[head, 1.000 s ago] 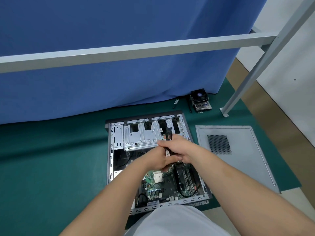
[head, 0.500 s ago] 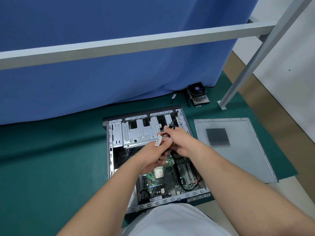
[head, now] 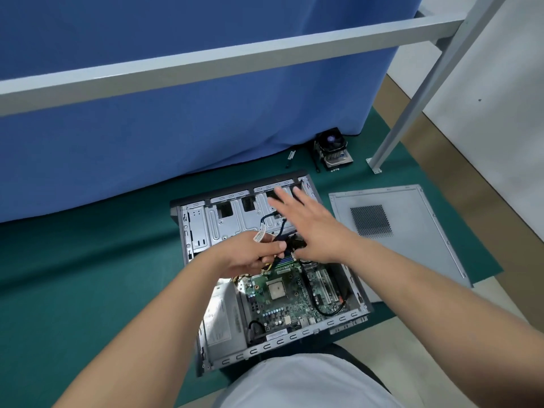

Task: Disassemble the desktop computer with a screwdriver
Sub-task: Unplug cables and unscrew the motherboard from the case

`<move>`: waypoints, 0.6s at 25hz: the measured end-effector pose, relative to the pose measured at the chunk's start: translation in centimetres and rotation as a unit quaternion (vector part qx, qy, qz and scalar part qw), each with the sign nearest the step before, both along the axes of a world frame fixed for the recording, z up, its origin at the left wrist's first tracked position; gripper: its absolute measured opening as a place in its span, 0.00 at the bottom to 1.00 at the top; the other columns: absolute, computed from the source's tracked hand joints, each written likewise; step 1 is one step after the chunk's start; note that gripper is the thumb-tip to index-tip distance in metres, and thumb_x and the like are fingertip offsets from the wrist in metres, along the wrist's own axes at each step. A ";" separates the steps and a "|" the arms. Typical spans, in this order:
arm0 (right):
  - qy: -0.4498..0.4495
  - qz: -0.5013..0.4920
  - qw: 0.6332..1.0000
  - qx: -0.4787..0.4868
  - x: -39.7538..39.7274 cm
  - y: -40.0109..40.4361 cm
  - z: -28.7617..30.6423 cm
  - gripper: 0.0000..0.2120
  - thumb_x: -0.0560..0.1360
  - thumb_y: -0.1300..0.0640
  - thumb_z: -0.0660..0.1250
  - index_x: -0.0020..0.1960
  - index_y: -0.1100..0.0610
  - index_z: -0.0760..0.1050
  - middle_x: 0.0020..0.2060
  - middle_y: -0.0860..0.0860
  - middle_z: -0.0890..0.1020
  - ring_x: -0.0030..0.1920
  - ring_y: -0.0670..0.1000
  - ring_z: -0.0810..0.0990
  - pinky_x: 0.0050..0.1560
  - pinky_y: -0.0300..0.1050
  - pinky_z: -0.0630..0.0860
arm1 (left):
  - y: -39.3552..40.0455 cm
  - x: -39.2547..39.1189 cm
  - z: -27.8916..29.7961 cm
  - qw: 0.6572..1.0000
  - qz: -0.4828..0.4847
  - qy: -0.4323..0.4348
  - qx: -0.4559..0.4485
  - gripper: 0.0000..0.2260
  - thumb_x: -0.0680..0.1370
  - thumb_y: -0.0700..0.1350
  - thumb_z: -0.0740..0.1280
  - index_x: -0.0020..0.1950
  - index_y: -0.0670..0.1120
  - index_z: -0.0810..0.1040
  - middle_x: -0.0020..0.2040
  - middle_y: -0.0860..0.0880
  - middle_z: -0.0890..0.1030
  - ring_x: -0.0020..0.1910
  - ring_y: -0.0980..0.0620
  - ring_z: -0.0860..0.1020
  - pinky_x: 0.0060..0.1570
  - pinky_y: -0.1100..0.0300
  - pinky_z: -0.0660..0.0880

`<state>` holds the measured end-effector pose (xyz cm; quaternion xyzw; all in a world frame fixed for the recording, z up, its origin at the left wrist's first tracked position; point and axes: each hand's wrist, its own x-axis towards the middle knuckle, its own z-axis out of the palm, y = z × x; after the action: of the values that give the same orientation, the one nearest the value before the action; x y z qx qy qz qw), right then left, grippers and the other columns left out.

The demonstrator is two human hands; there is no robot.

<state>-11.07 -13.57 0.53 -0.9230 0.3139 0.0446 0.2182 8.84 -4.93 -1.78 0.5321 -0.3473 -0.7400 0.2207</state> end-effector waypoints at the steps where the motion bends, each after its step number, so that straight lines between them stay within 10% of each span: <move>1: 0.020 0.036 0.999 -0.027 0.0 -0.2 -0.1 0.52 0.72 0.53 0.75 0.81 0.37 0.42 0.82 0.40 0.44 0.82 0.51 0.41 0.80 0.58 0.43 | -0.4 0.1 0.0 1.000 -0.021 0.006 -0.001 0.13 0.79 0.54 0.73 0.49 0.44 0.82 0.32 0.50 0.72 0.27 0.54 0.63 0.29 0.64 0.62; 5: 0.055 0.061 0.988 -0.130 0.2 -1.0 -0.6 0.15 0.81 0.49 0.62 0.66 0.52 0.72 0.58 0.51 0.83 0.68 0.55 0.74 0.78 0.53 0.52 | -1.9 0.5 -0.7 0.999 0.003 -0.028 -0.019 0.14 0.73 0.58 0.78 0.36 0.50 0.82 0.28 0.51 0.73 0.25 0.55 0.65 0.27 0.64 0.65; 11: 0.034 -0.097 0.994 0.032 0.5 -2.7 -1.5 0.11 0.86 0.46 0.53 0.53 0.49 0.71 0.44 0.49 0.78 0.54 0.55 0.72 0.63 0.57 0.69 | -5.0 -2.2 -1.8 0.938 0.343 0.026 -0.028 0.31 0.68 0.65 0.77 0.63 0.47 0.78 0.54 0.45 0.82 0.47 0.48 0.79 0.48 0.55 0.78; 15: 0.015 -0.105 0.994 0.024 1.2 -2.6 -2.7 0.14 0.85 0.47 0.53 0.58 0.52 0.74 0.46 0.46 0.73 0.58 0.54 0.69 0.62 0.56 0.67 | -8.8 -5.7 -1.5 0.870 0.482 0.097 -0.038 0.16 0.79 0.54 0.72 0.57 0.43 0.78 0.48 0.45 0.86 0.45 0.47 0.85 0.45 0.53 0.82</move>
<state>-9.87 -16.21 -2.14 -0.8786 0.4112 0.0432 0.2390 3.19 -13.72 -3.29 0.5498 -0.0529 -0.5760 0.6026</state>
